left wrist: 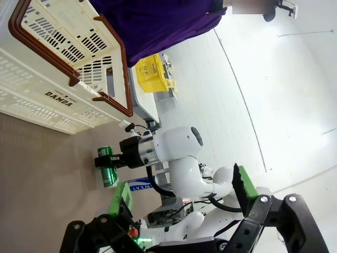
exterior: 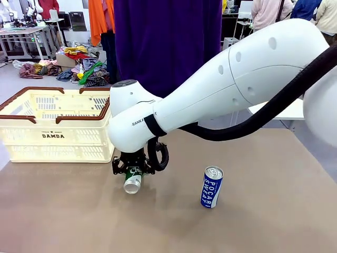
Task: Place the drinks into the Shopping basket.
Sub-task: Pick up one drink and place it into the Shopping basket.
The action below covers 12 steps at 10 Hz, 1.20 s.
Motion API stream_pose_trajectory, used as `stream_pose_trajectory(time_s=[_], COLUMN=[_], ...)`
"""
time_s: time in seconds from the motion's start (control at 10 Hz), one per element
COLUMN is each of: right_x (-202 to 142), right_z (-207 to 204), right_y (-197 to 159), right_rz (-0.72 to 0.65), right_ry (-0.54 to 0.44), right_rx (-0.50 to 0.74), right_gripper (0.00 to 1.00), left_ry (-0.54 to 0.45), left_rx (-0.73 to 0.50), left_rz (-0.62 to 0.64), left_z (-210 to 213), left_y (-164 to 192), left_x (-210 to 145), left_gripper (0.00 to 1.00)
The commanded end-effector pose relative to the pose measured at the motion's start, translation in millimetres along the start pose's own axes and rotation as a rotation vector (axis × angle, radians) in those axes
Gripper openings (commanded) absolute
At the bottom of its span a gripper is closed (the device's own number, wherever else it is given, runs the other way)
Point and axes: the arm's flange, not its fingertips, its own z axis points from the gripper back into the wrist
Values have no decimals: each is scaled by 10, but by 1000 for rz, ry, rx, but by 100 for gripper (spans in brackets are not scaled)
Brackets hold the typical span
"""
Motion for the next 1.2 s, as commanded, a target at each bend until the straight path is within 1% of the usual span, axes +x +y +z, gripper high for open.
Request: stream_pose_trajectory(time_s=[0.0, 0.2, 0.5, 0.6, 0.7, 0.8, 0.9, 1.0, 1.1], right_x=[43, 65, 40, 9, -57, -140, -187, -202, -251], right_z=[-3, -8, 135, 278, 614, 1109, 1577, 1910, 2108], right_y=[-3, -17, -99, -163, -316, -602, -1013, -1510, -2117], right_rz=[16, 16, 14, 21, 45, -14, -9, 12, 26], right_ry=[15, 20, -3, -22, -42, -109, -113, -86, -82], right_rx=[8, 10, 7, 14, 29, 8, 78, 149, 320], right_gripper=[100, 100, 100, 100, 100, 100, 100, 100, 100], left_ry=[15, 15, 15, 15, 15, 15, 15, 15, 15], left_rx=[2, 2, 2, 2, 2, 2, 2, 2, 2], left_rz=[-10, -10, -10, -10, -10, -10, -10, -10, -10], left_z=[30, 30, 30, 30, 30, 30, 30, 30, 30], left_y=[-7, -7, -7, -7, -7, -7, -7, -7, -7], left_x=[-18, -18, -18, -18, -18, -18, -18, -18, -18], left_gripper=[100, 100, 100, 100, 100, 100, 100, 100, 100])
